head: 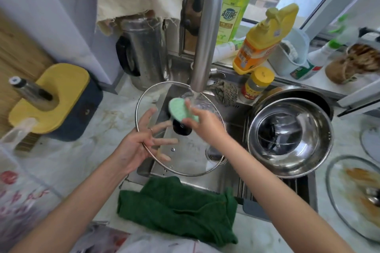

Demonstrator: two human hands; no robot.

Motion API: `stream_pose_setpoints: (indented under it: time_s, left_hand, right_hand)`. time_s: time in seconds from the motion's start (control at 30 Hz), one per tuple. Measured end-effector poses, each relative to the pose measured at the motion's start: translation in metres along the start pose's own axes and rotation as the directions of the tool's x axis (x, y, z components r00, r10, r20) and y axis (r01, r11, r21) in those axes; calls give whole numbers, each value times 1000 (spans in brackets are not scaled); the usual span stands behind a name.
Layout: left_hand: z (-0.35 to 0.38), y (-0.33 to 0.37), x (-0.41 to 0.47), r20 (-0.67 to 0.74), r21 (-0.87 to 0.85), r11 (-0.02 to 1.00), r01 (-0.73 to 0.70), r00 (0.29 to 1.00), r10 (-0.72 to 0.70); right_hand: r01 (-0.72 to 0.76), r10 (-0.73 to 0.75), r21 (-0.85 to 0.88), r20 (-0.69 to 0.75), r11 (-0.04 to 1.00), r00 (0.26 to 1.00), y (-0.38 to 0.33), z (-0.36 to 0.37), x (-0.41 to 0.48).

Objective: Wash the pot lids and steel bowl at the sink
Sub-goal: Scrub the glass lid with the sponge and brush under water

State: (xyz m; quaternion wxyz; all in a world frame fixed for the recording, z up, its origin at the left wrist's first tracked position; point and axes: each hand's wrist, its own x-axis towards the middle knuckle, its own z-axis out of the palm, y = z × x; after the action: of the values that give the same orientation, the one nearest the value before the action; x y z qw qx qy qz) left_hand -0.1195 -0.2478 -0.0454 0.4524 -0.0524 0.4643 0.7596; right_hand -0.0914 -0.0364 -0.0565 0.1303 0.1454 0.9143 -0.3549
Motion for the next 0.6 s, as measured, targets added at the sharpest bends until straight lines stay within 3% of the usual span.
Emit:
stream_pose_setpoints:
  time_s: [0.07,0.2,0.33,0.4,0.5,0.6]
  left_hand:
    - [0,1,-2,-5,-7,1000,-4,1000,4]
    - [1,-1,-5,25,7,1000,23,999,-23]
    - [2,0,-2,5,60,997,43,999,-44]
    - [0,1,-5,13,45,998,46,999,-47]
    - [0,-1,-8,5,99,994,46,999,-47]
    - [3,-1,-6,2,95,995,35,999,-36]
  right_hand:
    - [74,-77,34,97,997,992,-3,1,-9]
    - [-151,146,-40,-116,988,983,22,-22,15]
    - [35,-37,14,85,999,996,0,5,-3]
    - [40,-35,-126,40,991,999,10,-5,-1]
    - [-136,103,-299,-123,944,987,28,-28,16]
    - [15,-27,-260,-40,965,999,7,-7,7]
